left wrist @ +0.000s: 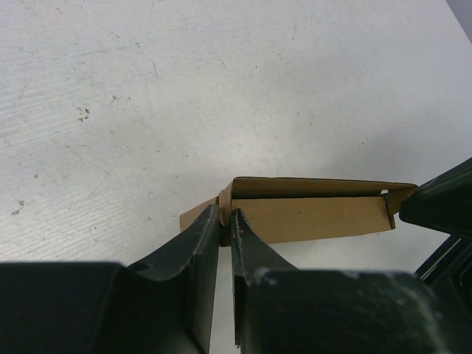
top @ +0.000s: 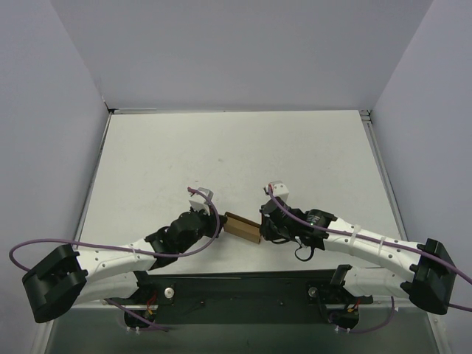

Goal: Fold the paper box

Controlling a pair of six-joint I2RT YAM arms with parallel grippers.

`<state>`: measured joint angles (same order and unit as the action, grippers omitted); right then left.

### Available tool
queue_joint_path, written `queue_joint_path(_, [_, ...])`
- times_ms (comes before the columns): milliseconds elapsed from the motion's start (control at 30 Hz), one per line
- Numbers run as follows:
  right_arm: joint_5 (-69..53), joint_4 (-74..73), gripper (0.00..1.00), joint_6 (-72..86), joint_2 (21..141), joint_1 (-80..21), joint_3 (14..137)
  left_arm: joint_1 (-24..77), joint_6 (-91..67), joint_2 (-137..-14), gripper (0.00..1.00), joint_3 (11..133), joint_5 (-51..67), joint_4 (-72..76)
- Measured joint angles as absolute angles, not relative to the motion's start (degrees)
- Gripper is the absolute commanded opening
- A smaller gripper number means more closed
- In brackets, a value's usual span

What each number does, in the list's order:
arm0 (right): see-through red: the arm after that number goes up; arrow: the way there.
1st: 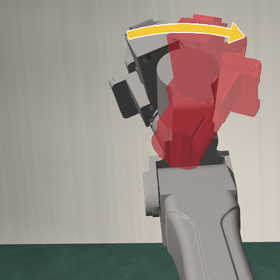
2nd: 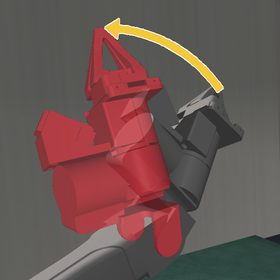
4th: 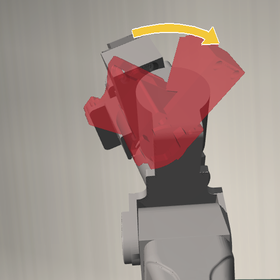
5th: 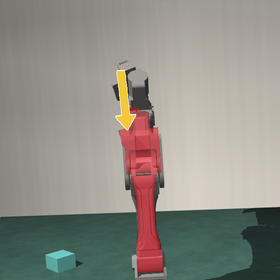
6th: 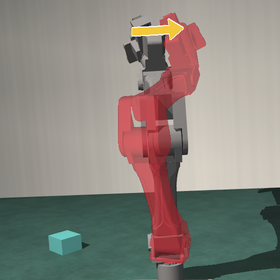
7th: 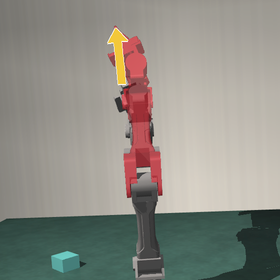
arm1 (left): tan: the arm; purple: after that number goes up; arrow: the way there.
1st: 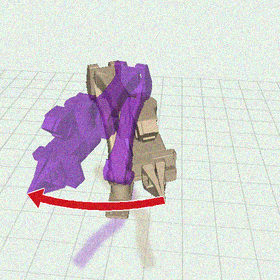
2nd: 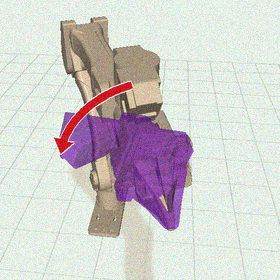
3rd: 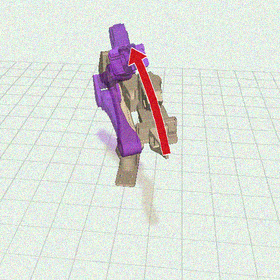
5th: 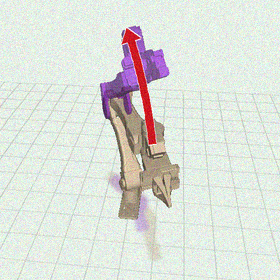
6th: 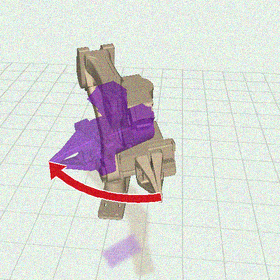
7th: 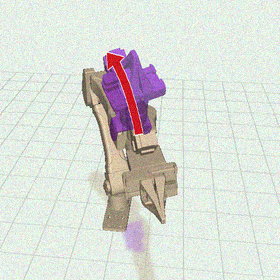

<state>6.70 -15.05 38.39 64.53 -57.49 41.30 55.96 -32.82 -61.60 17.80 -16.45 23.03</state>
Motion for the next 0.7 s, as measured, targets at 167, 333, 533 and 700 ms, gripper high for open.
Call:
queue_joint_path(167, [6.7,-15.2,0.00,38.5,64.5,-57.7,41.3,56.1,-32.8,-61.5,0.20,17.8,-16.4,22.9])
queue_joint_path(333, [6.7,-15.3,0.00,38.4,64.6,-57.9,41.3,56.1,-32.8,-61.5,0.20,17.8,-16.5,22.9])
queue_joint_path(533, [7.3,-15.7,0.00,38.4,64.9,-58.6,41.3,56.2,-32.8,-61.2,0.20,17.8,-16.4,22.4])
queue_joint_path(700, [7.4,-16.7,0.00,38.4,65.0,-58.7,41.5,56.2,-32.8,-60.9,0.20,17.8,-16.2,22.0])
